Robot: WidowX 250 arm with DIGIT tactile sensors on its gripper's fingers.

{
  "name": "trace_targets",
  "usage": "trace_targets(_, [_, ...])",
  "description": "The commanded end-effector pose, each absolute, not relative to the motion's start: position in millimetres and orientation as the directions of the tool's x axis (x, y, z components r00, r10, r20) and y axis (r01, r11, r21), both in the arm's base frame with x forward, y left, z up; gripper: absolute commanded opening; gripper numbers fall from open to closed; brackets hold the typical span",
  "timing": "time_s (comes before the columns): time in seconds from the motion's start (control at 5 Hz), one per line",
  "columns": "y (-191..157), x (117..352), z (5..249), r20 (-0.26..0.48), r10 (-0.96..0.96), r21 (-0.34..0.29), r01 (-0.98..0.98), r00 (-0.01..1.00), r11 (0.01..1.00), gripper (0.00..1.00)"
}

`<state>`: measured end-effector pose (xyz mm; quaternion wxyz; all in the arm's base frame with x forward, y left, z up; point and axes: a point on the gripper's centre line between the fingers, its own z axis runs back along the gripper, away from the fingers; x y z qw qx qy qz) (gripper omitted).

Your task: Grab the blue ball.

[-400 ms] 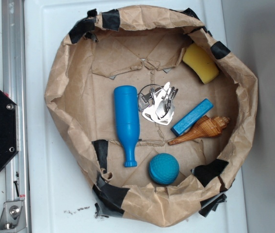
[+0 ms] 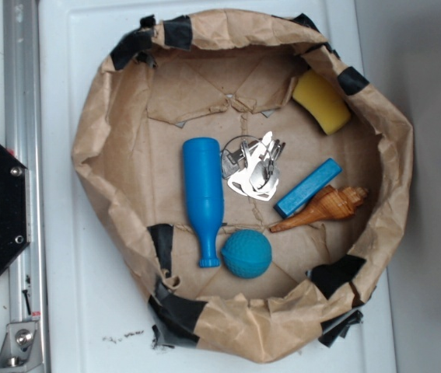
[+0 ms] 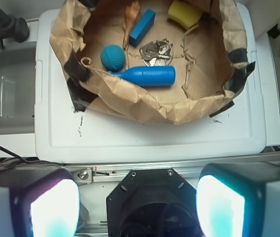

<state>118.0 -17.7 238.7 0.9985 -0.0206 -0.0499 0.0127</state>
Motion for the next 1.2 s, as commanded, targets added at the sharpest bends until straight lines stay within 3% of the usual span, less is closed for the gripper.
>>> trace_targets(0.0, [6.2, 204.5, 197.7, 0.101, -0.08, -0.108, 0.091, 0.992, 0.99, 1.0])
trace_targets(0.4, [-2.6, 260.4, 145.6, 0.452, -0.289, 0.0, 0.324, 0.844, 0.946, 1.0])
trace_targets(0.6, [-6.2, 278.9, 111.9, 0.458, -0.33, 0.057, 0.343, 0.825, 0.937, 1.0])
trace_targets(0.8, [-6.0, 290.2, 87.4, 0.431, -0.308, 0.002, 0.34, 0.848, 0.941, 1.0])
trace_targets(1.0, [-30.5, 295.4, 67.7, 0.404, -0.362, -0.048, 0.415, 0.84, 0.909, 1.0])
